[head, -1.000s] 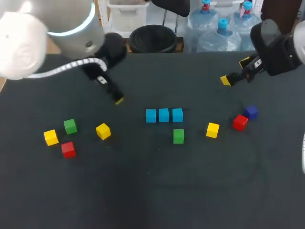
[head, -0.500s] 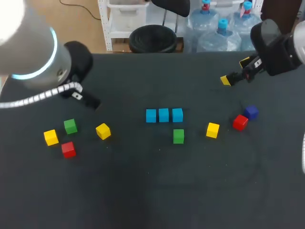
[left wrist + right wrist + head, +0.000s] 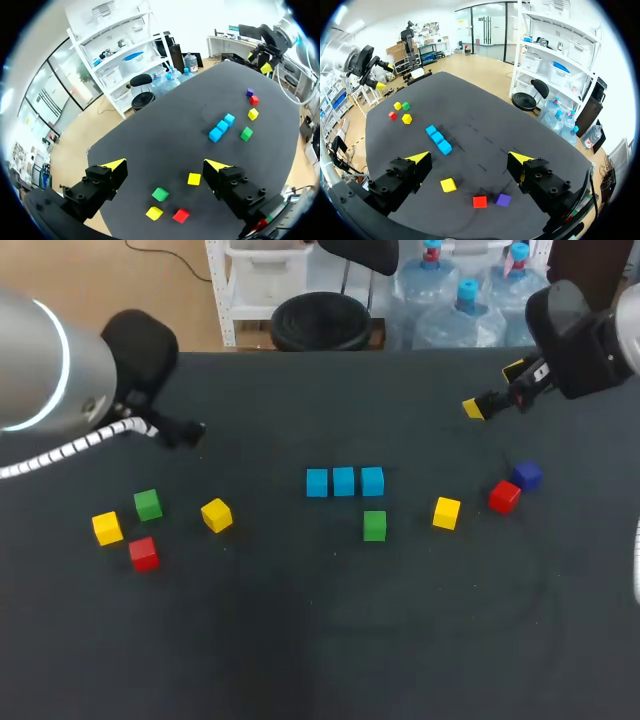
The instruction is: Place the blue cubes, place green cubes on the blue cubes, place the yellow cubes on the green cubes, then place the red cubes on the yellow cubes, and place purple cube on the red cubes.
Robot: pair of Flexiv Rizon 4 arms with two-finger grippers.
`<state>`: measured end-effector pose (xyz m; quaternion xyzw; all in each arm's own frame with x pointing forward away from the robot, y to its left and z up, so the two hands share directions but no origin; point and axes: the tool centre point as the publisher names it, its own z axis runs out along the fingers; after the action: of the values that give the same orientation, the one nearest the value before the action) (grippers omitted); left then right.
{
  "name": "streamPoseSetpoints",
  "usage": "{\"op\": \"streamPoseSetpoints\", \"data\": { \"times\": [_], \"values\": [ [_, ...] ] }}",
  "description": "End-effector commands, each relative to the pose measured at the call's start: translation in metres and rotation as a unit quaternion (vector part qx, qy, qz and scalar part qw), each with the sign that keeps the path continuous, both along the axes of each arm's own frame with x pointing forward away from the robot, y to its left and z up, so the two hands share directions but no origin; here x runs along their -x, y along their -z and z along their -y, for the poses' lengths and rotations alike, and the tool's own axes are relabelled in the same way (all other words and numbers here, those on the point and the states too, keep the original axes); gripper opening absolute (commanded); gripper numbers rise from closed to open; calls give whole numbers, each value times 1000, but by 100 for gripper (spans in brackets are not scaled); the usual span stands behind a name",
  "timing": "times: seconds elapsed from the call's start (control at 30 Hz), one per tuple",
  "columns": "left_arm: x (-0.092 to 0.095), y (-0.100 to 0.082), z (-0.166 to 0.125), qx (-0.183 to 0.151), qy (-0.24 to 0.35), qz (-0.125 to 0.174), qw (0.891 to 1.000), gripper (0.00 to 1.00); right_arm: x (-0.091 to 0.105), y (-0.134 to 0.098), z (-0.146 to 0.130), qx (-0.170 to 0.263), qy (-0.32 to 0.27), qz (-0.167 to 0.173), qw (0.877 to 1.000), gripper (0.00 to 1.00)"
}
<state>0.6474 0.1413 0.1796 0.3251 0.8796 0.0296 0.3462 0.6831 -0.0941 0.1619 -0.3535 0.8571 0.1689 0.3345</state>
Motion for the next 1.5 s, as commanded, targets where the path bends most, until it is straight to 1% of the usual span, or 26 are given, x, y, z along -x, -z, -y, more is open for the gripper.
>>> {"op": "streamPoseSetpoints", "data": {
  "times": [0.03, 0.07, 0.67, 0.73, 0.77, 0.8, 0.83, 0.87, 0.93, 0.97, 1.03, 1.1, 1.13, 1.17, 1.3, 1.5],
  "values": [
    [-5, -1, 1, 9, 7, -9, 1000, 100, 2, -1, 0, 2, 3, 1, 1000, 100],
    [-4, -1, 1, 9, 5, -19, 1000, 100, 2, -1, 0, 2, 3, 1, 1000, 100],
    [-4, -1, 1, 9, 5, -19, 1000, 100, 2, -1, 0, 2, 3, 1, 1000, 100],
    [-4, -1, 1, 9, 5, -19, 1000, 100, 0, -13, -4, 44, -14, 8, 999, 100],
    [-4, -1, 1, 9, 5, -19, 1000, 100, -2, -17, -6, 61, -19, -5, 998, 100],
    [-4, -1, 1, 9, 5, -19, 1000, 100, -4, -17, -9, 75, -26, -25, 997, 100],
    [-4, -1, 1, 9, 5, -19, 1000, 100, -5, -19, -14, 85, -41, -15, 995, 100],
    [-4, -1, 1, 9, 5, -19, 1000, 100, -5, -20, -20, 84, -55, -19, 995, 100],
    [-4, -1, 1, 9, 5, -19, 1000, 100, -4, -16, -29, 111, -68, -32, 991, 100],
    [-4, -1, 1, 9, 5, -19, 1000, 100, -3, -14, -34, 112, -76, -34, 990, 100],
    [-4, -1, 1, 9, 5, -19, 1000, 100, 0, -6, -45, 97, -96, -57, 989, 100],
    [-4, -1, 1, 9, 5, -19, 1000, 100, 3, 5, -56, 109, -119, -68, 984, 100],
    [-4, -1, 1, 9, 5, -19, 1000, 100, 5, 9, -62, 102, -129, -81, 983, 100],
    [-4, -1, 1, 9, 5, -19, 1000, 100, 7, 13, -66, 101, -135, -86, 982, 100],
    [-4, -1, 1, 9, 5, -19, 1000, 100, 11, 21, -75, 108, -151, -95, 978, 100],
    [-4, -1, 1, 9, 5, -19, 1000, 100, 17, 27, -81, 142, -178, -103, 968, 100]
  ]
}}
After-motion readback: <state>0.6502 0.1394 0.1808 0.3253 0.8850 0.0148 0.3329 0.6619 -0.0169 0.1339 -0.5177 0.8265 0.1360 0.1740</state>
